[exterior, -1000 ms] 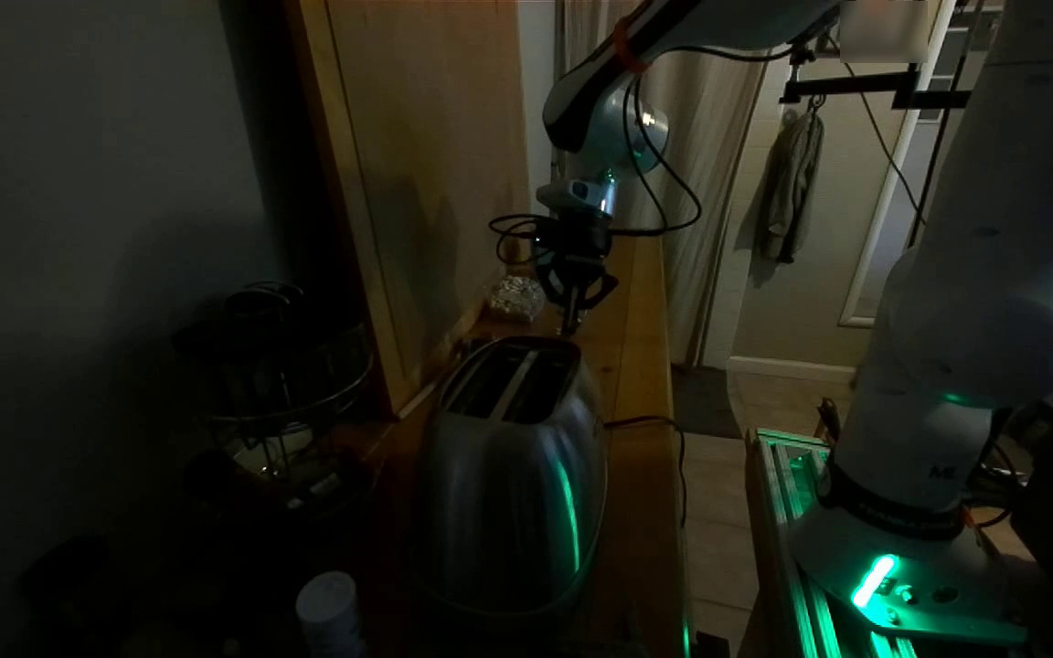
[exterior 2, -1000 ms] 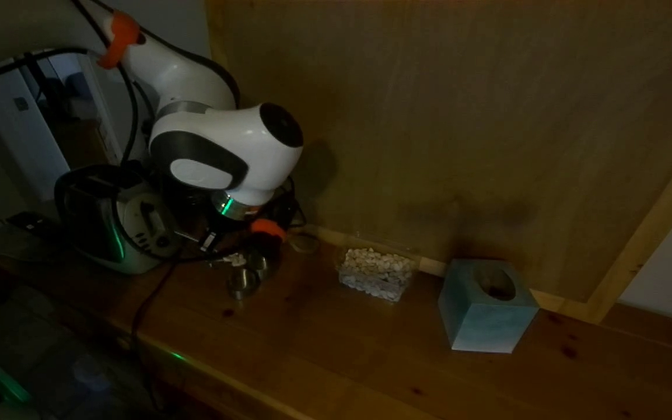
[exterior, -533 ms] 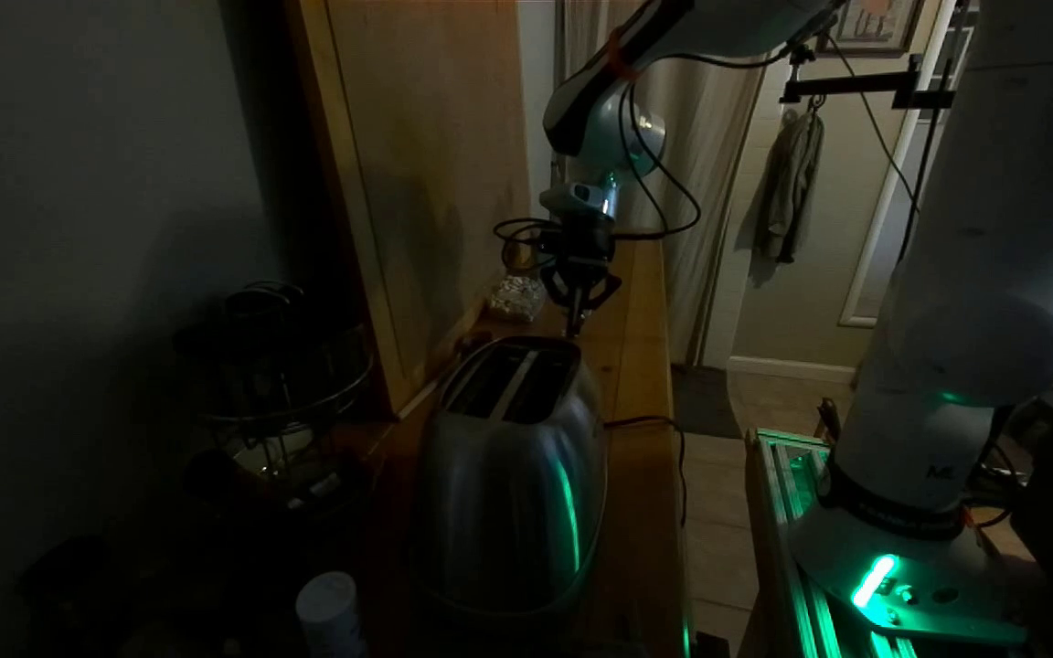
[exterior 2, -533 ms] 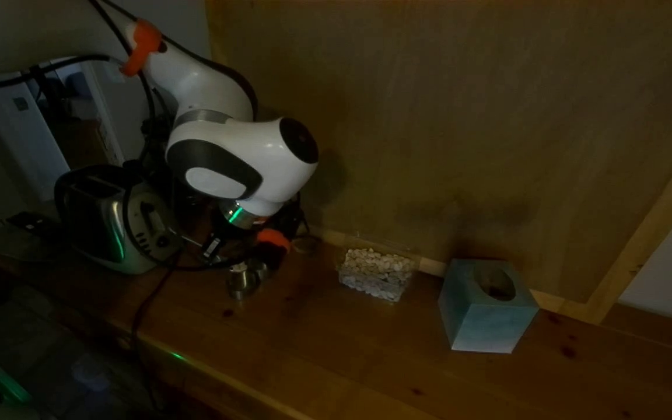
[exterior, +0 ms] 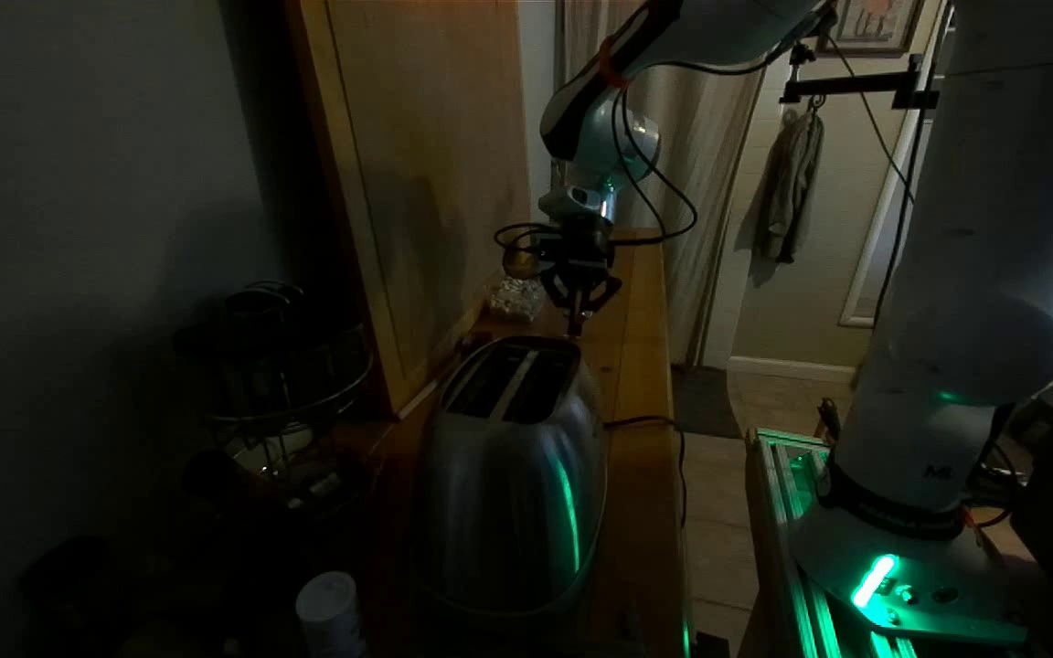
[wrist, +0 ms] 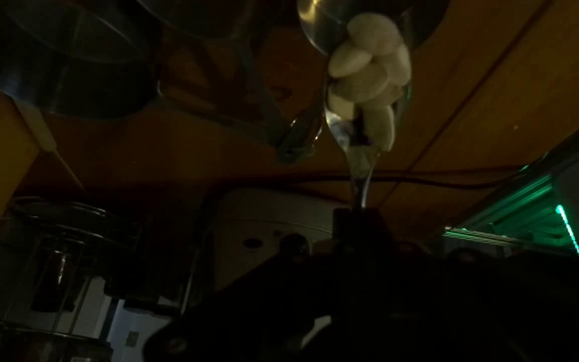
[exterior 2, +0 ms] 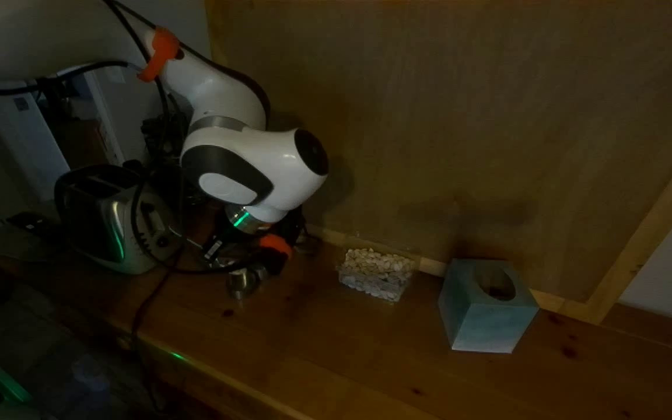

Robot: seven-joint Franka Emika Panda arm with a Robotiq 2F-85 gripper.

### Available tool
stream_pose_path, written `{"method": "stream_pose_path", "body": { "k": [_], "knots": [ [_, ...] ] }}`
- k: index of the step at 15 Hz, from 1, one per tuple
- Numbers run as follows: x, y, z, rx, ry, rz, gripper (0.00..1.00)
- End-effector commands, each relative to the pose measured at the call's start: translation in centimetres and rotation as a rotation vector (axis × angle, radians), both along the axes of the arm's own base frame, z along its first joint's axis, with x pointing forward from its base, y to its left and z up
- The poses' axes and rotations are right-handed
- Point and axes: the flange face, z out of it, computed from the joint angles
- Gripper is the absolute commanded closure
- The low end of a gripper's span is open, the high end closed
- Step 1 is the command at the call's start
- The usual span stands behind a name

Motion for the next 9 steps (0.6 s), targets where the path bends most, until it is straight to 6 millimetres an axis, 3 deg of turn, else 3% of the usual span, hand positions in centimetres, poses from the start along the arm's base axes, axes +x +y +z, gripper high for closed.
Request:
{"method": "stream_pose_path", "body": {
  "k": [1, 9],
  "knots": [
    [0.77, -0.74, 0.05, 0.054, -0.023, 0.012, 0.98],
    [1.77, -1.06, 0.14, 0.111, -0.009, 0.014, 0.98]
  ]
}}
